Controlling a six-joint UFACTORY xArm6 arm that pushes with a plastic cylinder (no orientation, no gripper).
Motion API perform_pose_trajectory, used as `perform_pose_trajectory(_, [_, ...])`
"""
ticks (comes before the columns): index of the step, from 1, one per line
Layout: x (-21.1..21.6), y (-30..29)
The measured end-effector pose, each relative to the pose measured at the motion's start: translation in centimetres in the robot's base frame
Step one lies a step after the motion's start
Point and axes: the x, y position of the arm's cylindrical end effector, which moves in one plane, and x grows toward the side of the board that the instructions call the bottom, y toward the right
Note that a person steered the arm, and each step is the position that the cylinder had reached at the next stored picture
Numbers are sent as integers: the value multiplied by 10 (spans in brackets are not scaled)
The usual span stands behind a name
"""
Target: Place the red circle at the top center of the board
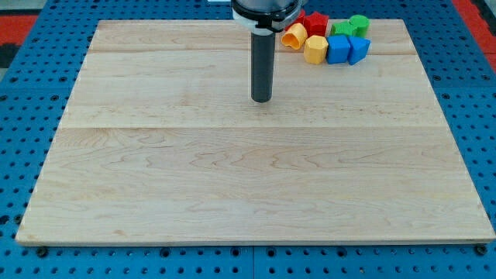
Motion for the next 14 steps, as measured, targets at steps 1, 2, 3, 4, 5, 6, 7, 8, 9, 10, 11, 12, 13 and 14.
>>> perform_pose_trajectory(1, [1,9])
perform_pose_trajectory(2, [2,26])
perform_pose_trajectory(3, [-9,93])
perform_pose_trajectory(4, [-4,180])
perform_pose_trajectory(5, [-26,277])
perform_pose_trajectory(6, [-71,327])
perform_pose_trajectory(7, [-71,327])
perform_pose_trajectory(8, [-134,309])
perform_pose_trajectory(9, [-184,242])
perform_pose_trajectory(10, [-192,203])
perform_pose_trajectory(11, [-192,100])
perform_pose_trajectory(12, [-193,65])
perform_pose_trajectory(13, [-192,70])
perform_pose_trajectory(14, [-193,69])
